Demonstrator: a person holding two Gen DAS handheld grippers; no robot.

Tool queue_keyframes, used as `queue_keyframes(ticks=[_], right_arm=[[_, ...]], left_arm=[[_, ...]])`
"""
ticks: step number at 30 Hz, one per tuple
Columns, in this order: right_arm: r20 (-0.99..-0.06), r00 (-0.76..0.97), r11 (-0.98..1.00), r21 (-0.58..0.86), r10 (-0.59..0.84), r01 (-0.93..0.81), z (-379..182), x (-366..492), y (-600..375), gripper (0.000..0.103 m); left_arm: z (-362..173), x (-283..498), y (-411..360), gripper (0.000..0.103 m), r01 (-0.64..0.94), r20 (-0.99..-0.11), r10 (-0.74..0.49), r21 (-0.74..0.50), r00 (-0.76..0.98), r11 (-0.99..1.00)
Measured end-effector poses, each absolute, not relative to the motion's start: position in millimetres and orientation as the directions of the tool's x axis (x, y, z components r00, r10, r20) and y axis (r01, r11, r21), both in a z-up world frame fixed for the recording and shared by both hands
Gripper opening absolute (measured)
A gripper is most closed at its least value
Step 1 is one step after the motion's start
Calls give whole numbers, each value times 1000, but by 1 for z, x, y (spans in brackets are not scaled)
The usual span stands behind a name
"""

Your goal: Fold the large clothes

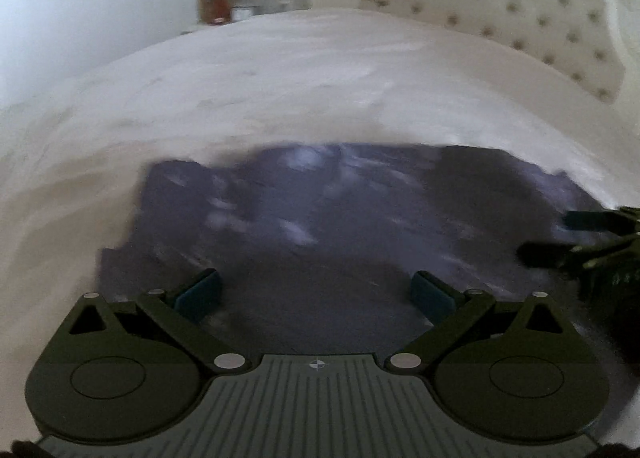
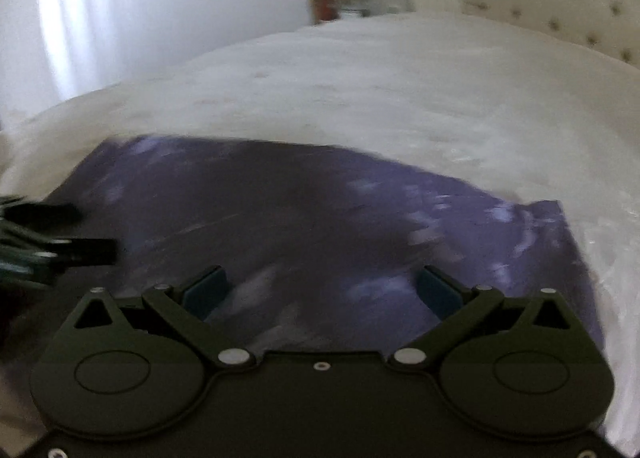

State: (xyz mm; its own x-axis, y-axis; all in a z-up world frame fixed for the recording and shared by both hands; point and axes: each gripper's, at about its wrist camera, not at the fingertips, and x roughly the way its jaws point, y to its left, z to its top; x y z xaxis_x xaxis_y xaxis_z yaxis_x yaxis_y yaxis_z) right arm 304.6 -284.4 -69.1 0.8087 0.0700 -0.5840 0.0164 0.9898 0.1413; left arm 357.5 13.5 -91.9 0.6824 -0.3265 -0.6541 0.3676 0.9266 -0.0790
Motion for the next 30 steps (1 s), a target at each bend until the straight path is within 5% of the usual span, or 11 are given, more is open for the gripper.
queue_keyframes(ticks=[6, 9, 23, 30], right_arm=[[-578, 816, 943, 259, -23, 209, -92, 331, -333, 102], [-554, 833, 916, 330, -8, 228, -105, 328, -343, 102], [-556, 831, 922, 313, -16, 227, -107, 327, -339, 103], [-609, 791, 958, 259, 63, 123, -84, 272, -335, 102]], left_arm=[[-115, 390, 45, 103, 289, -633, -345, -195, 693, 937], [-120, 384, 40, 103, 296, -602, -329, -157, 727, 942], [-110, 390, 27, 103, 304, -657, -301, -112, 692, 946], [-96, 325, 58, 103, 414, -676, -393, -141, 623, 899]])
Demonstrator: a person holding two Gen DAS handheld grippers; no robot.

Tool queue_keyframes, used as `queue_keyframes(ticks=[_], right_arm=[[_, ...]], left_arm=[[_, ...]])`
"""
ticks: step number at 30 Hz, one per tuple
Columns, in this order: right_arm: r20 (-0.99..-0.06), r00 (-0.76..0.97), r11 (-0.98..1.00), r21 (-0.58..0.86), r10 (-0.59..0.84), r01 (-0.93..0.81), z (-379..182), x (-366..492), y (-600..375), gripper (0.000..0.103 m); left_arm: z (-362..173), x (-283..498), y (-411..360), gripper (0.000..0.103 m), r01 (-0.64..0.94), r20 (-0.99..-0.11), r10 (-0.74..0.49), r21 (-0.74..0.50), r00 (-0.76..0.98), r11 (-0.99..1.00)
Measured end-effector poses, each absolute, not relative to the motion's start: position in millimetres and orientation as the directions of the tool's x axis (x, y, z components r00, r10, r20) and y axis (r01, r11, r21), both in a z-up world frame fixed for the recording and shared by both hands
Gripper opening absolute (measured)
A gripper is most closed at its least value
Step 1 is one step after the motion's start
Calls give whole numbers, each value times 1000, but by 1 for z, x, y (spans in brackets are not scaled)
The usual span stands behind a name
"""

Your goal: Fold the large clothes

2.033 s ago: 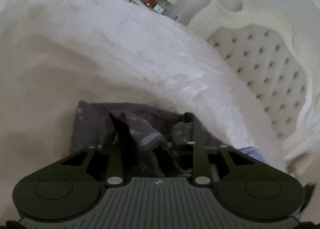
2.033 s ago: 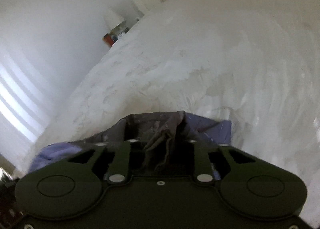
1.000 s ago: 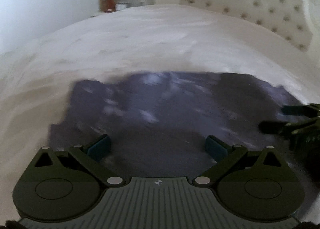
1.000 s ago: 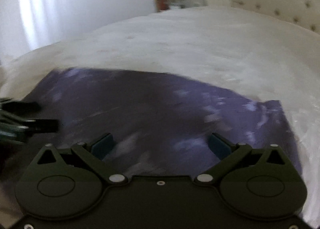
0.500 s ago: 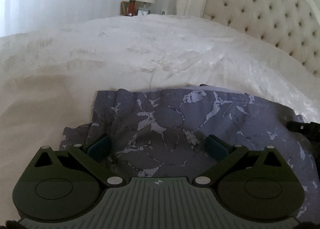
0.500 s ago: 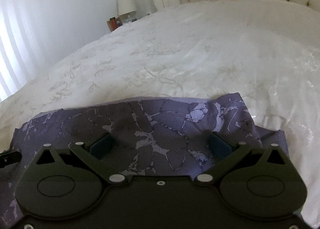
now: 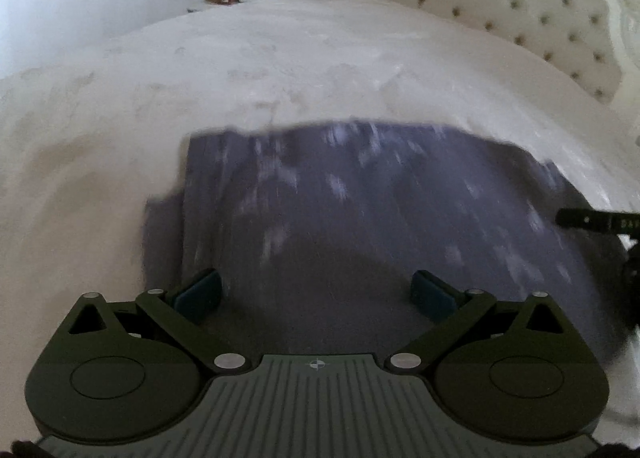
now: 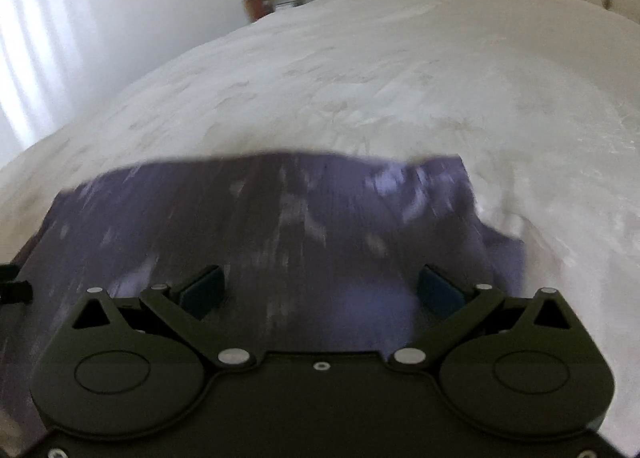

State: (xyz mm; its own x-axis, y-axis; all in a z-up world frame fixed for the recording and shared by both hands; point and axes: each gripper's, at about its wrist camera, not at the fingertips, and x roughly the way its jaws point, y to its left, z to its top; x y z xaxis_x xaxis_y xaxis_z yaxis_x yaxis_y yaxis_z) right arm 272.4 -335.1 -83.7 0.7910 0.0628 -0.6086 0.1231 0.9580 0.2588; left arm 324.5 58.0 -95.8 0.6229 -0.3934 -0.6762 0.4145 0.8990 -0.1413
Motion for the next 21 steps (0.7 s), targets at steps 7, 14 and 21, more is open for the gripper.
queue_keyframes(ticks=[7, 14, 21], right_arm=[[-576, 817, 982, 167, 20, 93, -80, 173, -327, 102], [-589, 808, 923, 324, 23, 210, -89, 124, -351, 102], [-584, 793, 789, 565, 176, 241, -119, 119, -378, 103]], left_arm=[[-102, 256, 69, 103, 498, -678, -399, -56, 617, 865], [-107, 233, 83, 103, 450, -666, -415, -132, 620, 883], [-116, 233, 106, 103, 380, -679, -472, -295, 562, 877]])
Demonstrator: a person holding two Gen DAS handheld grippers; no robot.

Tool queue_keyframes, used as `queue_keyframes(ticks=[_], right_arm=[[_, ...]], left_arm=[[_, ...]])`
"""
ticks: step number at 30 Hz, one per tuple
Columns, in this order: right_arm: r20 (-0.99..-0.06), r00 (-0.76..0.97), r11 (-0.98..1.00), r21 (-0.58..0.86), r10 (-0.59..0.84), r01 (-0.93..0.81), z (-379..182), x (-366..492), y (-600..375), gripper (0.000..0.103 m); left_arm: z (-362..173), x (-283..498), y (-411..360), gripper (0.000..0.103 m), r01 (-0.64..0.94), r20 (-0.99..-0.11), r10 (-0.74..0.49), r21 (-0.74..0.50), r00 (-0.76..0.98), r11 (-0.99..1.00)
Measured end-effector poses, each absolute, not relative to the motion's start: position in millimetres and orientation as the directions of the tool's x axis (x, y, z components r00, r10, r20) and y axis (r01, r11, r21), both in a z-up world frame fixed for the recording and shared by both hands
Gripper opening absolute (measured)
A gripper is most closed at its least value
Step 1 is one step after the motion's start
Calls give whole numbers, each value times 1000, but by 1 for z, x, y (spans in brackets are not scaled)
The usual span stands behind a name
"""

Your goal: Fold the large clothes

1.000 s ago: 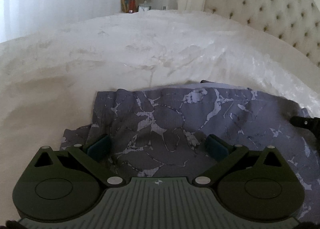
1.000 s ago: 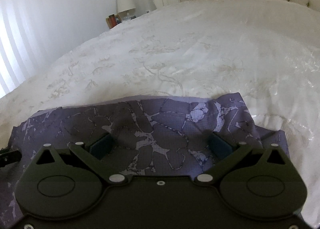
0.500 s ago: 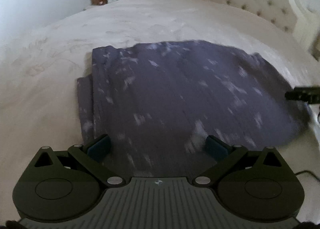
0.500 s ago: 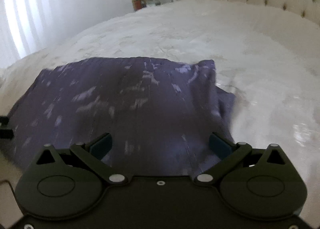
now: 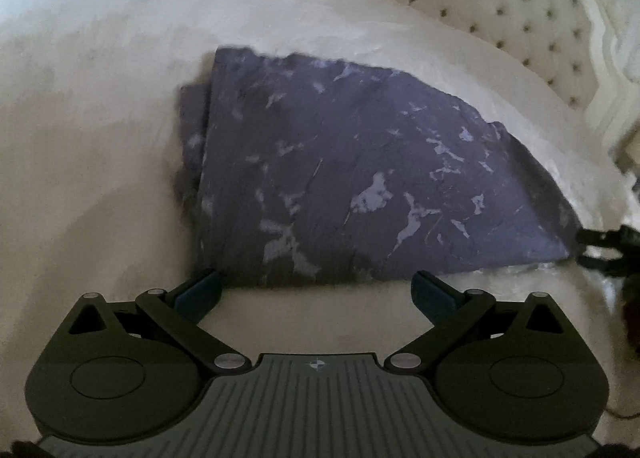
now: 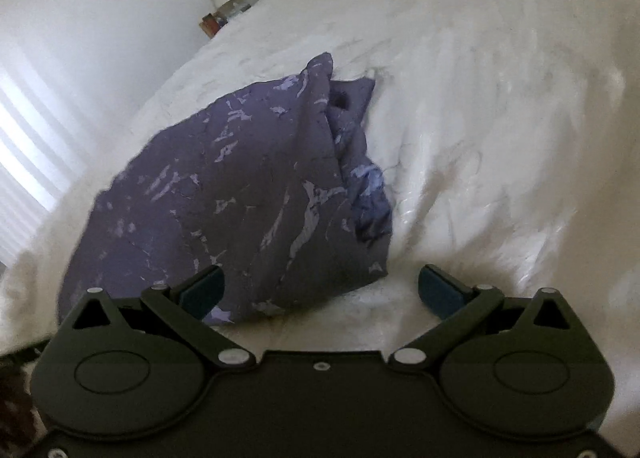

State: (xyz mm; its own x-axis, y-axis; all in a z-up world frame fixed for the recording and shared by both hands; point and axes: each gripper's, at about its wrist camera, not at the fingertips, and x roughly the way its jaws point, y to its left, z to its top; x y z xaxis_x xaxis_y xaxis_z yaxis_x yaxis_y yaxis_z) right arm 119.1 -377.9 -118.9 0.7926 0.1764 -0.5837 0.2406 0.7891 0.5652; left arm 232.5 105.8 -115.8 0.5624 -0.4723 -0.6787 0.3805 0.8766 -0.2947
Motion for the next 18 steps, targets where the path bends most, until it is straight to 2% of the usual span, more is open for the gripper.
queue_keyframes(ticks=[5, 11, 18], right_arm=[[-519, 803, 751, 645, 292, 144, -125, 128, -371, 103], [-475, 821, 718, 686, 316, 120, -135, 146, -373, 103], [-403, 849, 646, 757, 341, 100, -141, 169, -388, 103]], left_arm=[[-129, 244, 117, 103, 324, -657, -520, -407, 546, 854], [-134, 275, 116, 103, 307, -621, -565, -479, 543, 822], [-136, 309, 109, 103, 320, -602, -590, -502, 538, 804]])
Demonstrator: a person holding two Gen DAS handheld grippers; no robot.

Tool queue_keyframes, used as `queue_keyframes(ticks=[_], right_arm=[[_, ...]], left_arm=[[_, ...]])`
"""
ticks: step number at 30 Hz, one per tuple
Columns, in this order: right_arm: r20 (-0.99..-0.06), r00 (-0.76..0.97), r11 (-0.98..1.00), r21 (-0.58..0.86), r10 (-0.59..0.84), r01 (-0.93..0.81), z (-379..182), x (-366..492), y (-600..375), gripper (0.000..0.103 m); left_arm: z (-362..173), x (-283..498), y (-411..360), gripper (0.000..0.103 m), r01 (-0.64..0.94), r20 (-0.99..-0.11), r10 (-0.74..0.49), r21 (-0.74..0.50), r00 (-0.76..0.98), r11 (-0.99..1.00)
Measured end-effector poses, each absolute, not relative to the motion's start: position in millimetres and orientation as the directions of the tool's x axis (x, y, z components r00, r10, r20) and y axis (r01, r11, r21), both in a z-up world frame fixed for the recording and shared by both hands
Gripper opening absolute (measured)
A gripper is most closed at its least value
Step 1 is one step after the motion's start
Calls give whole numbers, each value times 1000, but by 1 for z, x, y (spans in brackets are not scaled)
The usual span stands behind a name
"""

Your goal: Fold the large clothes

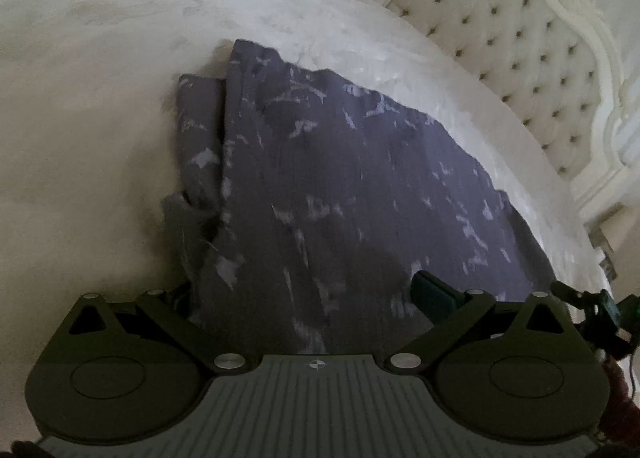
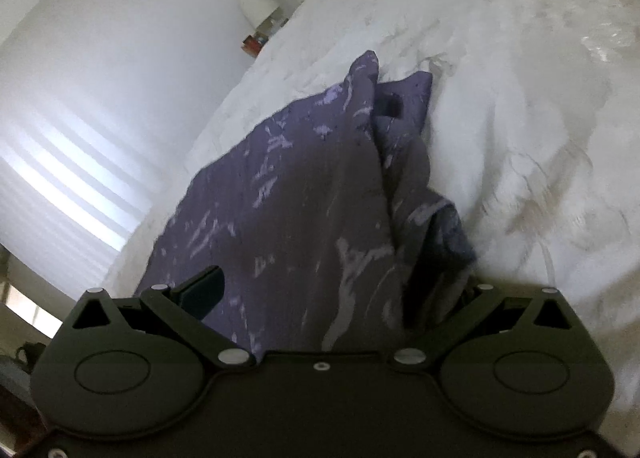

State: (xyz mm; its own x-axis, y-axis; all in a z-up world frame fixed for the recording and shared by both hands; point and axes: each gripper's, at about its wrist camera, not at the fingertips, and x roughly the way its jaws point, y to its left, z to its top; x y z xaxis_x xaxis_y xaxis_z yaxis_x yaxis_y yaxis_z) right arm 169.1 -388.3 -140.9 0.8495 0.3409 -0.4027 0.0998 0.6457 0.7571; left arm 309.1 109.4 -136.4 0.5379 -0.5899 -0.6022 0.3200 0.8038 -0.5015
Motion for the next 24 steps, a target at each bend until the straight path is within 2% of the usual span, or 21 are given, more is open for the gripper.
queue_keyframes(ticks=[6, 10, 11, 12, 13, 14, 15, 16, 18, 24], right_arm=[[-364, 866, 625, 776, 344, 78, -142, 187, -397, 103], [-375, 864, 633, 769, 336, 88, -138, 196, -396, 103], [-385, 860, 639, 763, 335, 93, -137, 198, -395, 103], [-401, 853, 651, 753, 334, 100, -135, 199, -393, 97], [-428, 843, 675, 730, 325, 110, -131, 199, -391, 88], [-453, 834, 697, 707, 315, 120, -129, 200, -389, 62], [-478, 820, 711, 690, 314, 130, -127, 200, -387, 53], [-479, 815, 702, 700, 326, 131, -125, 199, -387, 49], [-497, 812, 717, 681, 307, 146, -117, 194, -383, 39], [-540, 781, 733, 661, 314, 162, -96, 170, -370, 36]], left_arm=[[-137, 334, 103, 102, 298, -604, -589, -517, 537, 802], [-131, 341, 98, 100, 262, -628, -590, -540, 508, 800], [-131, 341, 98, 88, 267, -624, -599, -547, 501, 793], [-130, 339, 98, 70, 266, -626, -602, -550, 496, 792], [-129, 338, 99, 63, 256, -637, -585, -537, 502, 804], [-127, 336, 101, 50, 250, -643, -574, -527, 507, 812], [-126, 334, 103, 39, 248, -637, -582, -539, 505, 805], [-125, 333, 106, 35, 242, -629, -591, -555, 505, 796], [-119, 327, 109, 29, 235, -617, -601, -571, 508, 786], [-99, 300, 112, 28, 268, -612, -629, -580, 479, 769]])
